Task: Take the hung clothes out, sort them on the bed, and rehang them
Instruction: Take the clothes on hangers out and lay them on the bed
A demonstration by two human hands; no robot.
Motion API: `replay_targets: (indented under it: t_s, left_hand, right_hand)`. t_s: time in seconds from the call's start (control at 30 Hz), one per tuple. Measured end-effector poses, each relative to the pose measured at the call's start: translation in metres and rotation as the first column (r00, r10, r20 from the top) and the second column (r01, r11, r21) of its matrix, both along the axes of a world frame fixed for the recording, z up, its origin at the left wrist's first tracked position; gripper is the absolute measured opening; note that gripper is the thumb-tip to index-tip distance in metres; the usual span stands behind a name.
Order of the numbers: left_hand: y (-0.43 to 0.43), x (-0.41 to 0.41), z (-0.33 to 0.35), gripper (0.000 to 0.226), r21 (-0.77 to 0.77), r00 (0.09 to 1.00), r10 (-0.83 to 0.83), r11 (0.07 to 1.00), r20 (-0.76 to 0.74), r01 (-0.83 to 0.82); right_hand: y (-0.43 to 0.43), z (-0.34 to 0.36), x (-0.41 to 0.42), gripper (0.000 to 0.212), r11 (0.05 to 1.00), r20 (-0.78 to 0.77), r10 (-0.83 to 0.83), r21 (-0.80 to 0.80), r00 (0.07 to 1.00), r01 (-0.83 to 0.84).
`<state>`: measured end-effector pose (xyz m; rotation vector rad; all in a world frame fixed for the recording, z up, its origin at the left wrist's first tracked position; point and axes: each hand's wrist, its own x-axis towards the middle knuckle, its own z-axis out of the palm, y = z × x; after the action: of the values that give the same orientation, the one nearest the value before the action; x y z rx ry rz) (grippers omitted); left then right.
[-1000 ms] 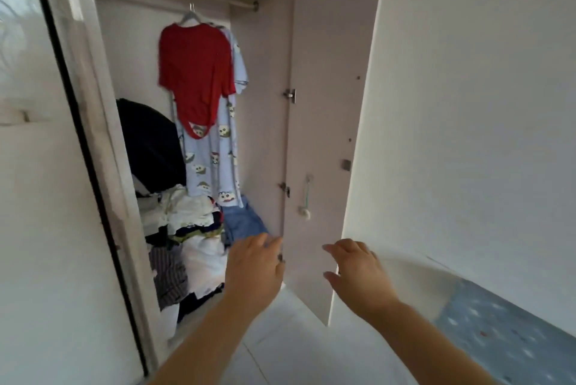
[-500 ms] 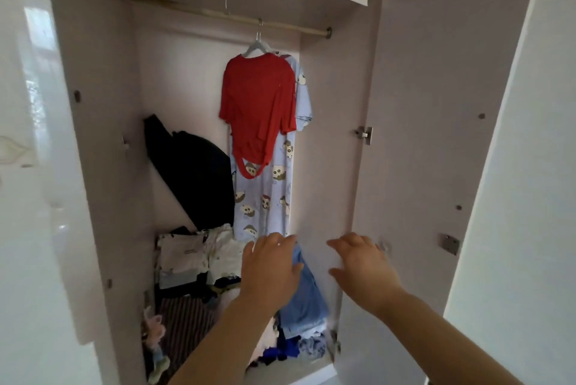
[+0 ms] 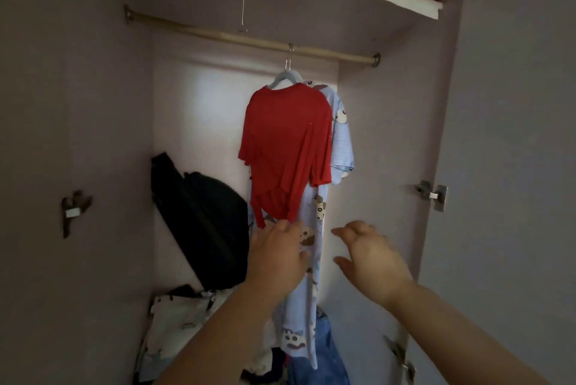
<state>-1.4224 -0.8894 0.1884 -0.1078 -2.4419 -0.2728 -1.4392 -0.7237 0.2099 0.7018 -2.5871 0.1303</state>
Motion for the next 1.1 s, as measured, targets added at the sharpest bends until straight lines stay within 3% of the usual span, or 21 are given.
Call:
replay_targets:
  t_s: [0.5, 0.8, 1.1]
  left_hand:
    - [-0.047, -0.187, 0.102, 0.058, 0.015, 0.965, 0.236, 0.972, -0.111, -0.236]
    - [-0.076, -0.258, 0.157, 0.057, 0.031, 0.941, 0.262, 0.965, -0.213, -0.261]
    - [-0.129, -0.321, 0.195, 0.054, 0.039, 0.935, 0.225, 0.974, -0.275, -0.223]
  right_hand:
    - [-0.071, 0.132, -0.232, 0.047, 0.967, -0.359, 0.250, 0.050, 0.899, -0.249]
    - [-0.111, 0.206, -0.302, 0.033, 0.982, -0.536, 0.184, 0.058, 0.824, -0.181]
    - [-0.175, 0.257, -0.370, 0.048, 0.994, -0.589, 0.059, -0.042, 0.806, -0.103]
